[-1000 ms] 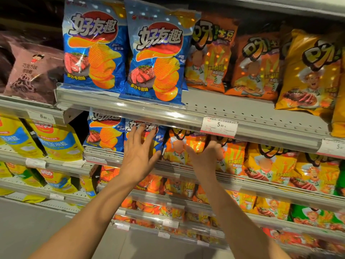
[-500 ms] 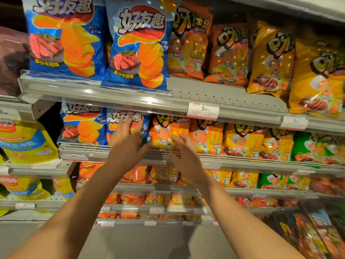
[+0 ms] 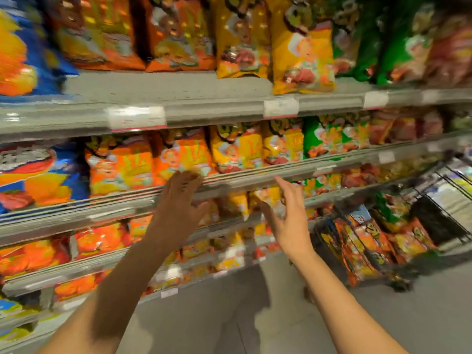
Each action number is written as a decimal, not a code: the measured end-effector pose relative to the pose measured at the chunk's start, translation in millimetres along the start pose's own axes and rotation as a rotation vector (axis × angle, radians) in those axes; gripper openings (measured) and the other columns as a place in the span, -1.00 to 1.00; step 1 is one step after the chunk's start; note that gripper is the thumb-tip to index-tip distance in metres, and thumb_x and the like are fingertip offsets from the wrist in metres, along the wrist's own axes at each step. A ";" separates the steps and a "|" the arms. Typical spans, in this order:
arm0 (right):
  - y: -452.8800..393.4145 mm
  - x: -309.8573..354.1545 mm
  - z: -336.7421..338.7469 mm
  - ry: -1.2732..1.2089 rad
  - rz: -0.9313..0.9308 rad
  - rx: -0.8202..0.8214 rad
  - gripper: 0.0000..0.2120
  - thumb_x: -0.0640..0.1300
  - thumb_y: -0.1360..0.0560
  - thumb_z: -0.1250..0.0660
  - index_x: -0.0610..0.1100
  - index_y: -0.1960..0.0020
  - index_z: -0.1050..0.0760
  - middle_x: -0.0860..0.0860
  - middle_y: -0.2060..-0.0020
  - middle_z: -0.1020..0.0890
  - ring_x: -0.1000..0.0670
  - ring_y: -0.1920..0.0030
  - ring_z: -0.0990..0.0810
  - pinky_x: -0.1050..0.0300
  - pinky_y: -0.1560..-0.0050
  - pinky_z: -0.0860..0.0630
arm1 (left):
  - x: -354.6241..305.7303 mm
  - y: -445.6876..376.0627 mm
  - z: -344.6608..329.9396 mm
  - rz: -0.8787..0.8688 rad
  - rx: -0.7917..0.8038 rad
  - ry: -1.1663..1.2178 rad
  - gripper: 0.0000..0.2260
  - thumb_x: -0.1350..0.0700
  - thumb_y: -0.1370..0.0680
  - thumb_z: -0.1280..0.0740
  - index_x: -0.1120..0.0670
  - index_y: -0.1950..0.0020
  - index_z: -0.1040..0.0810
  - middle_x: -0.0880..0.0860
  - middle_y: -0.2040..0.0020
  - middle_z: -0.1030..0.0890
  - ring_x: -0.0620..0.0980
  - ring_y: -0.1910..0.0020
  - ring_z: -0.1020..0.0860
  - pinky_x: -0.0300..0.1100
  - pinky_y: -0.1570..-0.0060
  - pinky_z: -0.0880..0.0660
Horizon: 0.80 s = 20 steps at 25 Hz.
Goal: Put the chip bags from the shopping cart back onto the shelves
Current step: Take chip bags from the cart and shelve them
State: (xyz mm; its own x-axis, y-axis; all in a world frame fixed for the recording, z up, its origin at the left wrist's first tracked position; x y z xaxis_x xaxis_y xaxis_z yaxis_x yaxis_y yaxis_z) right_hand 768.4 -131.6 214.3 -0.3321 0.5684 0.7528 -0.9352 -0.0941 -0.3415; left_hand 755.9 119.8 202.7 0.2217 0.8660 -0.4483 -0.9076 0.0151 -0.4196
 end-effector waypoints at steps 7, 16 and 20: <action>23.2 -188.3 187.3 0.041 -0.298 -0.244 -0.51 -0.14 -0.60 -0.38 -0.09 -0.49 -0.36 0.01 -0.33 -0.42 -0.04 -0.40 -0.39 0.11 -0.40 -0.34 | -187.4 -65.4 -179.6 -0.152 0.266 0.171 -0.44 -0.12 -0.50 -0.21 0.10 -0.44 -0.46 0.29 -0.37 -0.48 0.31 -0.33 -0.45 0.25 -0.35 -0.40; 53.9 -360.5 291.0 -0.001 -0.761 -0.241 -0.51 -0.21 -0.52 -0.49 -0.24 -0.40 -0.46 -0.16 -0.28 -0.56 -0.15 -0.26 -0.54 0.02 -0.24 -0.50 | -349.5 -115.1 -388.8 -0.345 0.731 0.238 -0.53 0.04 -0.57 -0.40 0.09 -0.47 -0.46 0.11 -0.44 -0.43 0.09 -0.46 -0.35 -0.12 -0.46 -0.20; 37.4 -411.6 310.2 -0.015 -0.858 -0.228 -0.52 -0.18 -0.54 -0.46 -0.17 -0.42 -0.44 -0.08 -0.26 -0.56 -0.06 -0.23 -0.55 -0.09 -0.21 -0.55 | -389.1 -170.9 -477.2 -0.356 0.844 0.291 -0.50 0.04 -0.58 -0.40 0.13 -0.49 -0.42 0.14 -0.45 -0.42 0.14 -0.45 -0.37 -0.07 -0.45 -0.27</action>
State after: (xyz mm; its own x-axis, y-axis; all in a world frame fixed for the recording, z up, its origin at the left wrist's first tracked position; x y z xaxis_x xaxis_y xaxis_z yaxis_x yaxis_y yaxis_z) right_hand 831.9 -622.6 66.3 0.4688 0.3578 0.8076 -0.8160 0.5254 0.2410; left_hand 994.9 -458.3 72.2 0.5102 0.5849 -0.6306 -0.7025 0.7063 0.0867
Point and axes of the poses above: each hand's wrist, its own y-axis away from the middle knuckle, its own z-axis out of the back of the hand, x = y × z, the point moved 2 cm from there along -y, towards the middle knuckle
